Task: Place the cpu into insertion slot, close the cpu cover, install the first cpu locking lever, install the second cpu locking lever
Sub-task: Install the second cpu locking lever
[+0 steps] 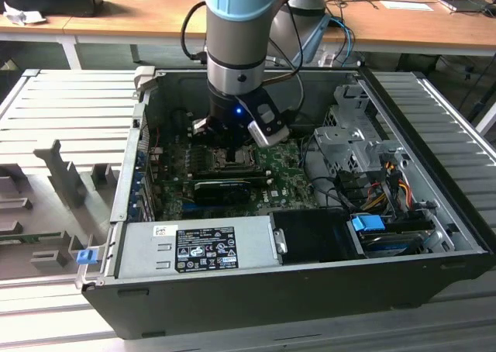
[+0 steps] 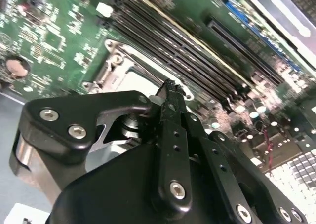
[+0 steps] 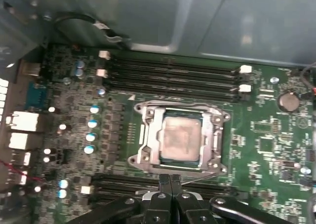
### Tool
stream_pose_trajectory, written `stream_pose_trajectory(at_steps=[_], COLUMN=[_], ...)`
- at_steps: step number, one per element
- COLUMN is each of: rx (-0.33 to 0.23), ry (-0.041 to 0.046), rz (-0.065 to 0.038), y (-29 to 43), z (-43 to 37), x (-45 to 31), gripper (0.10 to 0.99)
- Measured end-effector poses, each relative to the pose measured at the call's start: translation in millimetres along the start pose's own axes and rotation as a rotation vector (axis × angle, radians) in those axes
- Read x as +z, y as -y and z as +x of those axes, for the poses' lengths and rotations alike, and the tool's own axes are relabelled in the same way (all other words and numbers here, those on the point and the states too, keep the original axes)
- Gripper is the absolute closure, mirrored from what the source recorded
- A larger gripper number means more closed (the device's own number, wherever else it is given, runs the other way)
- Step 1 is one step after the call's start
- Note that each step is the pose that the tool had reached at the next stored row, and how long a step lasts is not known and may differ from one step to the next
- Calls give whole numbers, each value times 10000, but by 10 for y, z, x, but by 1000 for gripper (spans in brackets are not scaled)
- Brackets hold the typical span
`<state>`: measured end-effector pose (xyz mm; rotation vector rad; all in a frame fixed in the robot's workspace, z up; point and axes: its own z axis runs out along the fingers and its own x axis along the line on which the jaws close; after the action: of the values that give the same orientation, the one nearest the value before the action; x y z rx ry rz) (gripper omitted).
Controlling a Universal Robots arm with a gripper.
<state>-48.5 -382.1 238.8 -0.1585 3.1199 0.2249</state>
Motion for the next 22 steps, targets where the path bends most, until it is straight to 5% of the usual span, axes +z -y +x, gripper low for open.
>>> stream_pose_trajectory(at_steps=[5, 9, 15, 22], rx=[-64, -72, -75, -74], ry=[-5, 46, 57, 63], rz=[-48, -542, -633, -730], y=[11, 73, 135, 152], z=[43, 88, 168, 180], x=[86, 84, 82, 194], gripper=[980, 980, 980, 980])
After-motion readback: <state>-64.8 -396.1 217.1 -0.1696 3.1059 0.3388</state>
